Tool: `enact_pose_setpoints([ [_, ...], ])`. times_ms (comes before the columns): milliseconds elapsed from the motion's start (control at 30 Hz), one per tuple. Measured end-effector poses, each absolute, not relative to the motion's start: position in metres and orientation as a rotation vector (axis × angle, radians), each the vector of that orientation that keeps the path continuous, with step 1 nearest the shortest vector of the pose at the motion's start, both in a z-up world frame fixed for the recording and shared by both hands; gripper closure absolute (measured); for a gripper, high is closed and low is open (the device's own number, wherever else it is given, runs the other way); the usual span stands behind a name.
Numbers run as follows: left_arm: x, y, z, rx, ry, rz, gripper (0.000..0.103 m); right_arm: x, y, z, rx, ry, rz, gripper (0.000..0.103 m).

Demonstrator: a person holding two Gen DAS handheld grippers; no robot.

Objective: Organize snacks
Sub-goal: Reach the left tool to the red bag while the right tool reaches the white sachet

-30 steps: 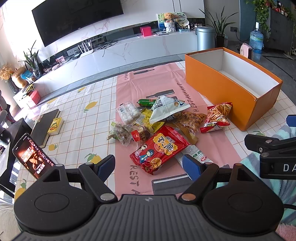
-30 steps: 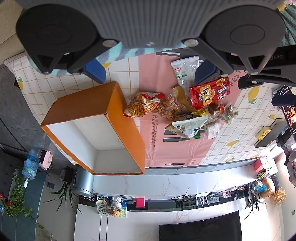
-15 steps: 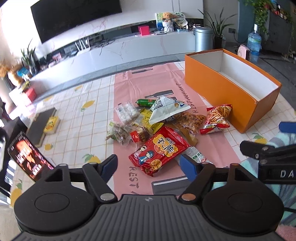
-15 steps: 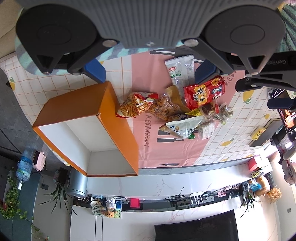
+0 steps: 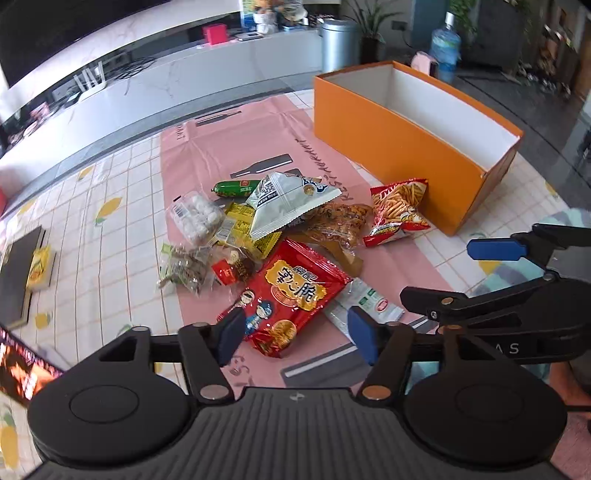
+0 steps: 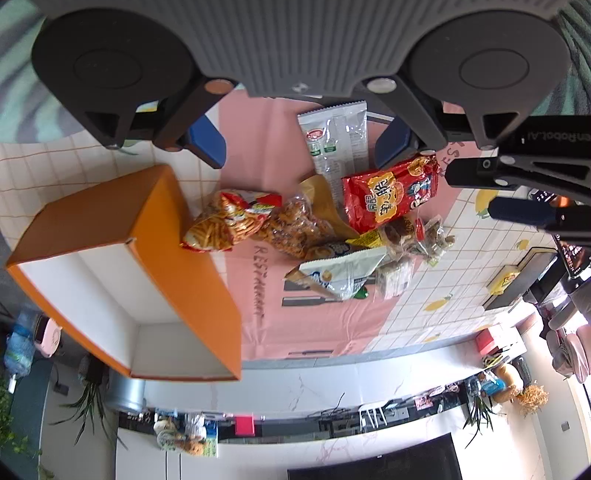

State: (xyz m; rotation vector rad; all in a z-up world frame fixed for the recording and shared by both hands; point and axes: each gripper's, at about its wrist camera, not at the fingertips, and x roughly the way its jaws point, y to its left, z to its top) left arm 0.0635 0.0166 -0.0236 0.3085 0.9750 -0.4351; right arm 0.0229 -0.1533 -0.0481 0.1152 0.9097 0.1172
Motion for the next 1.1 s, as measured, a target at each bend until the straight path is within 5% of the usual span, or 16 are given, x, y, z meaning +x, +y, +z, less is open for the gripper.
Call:
enact_pose_setpoints([
  [733,0.128,0.047,-0.1,0.474,1.137,-0.609,0.017,0.086,-0.093,-0.129,-0.073,1.104,0.192,0.014],
  [1100,0.145,0.027,-0.114,0.44,1.126,-0.656,0.011,0.085,-0.131,-0.13,0.022,1.138,0.033,0.028],
])
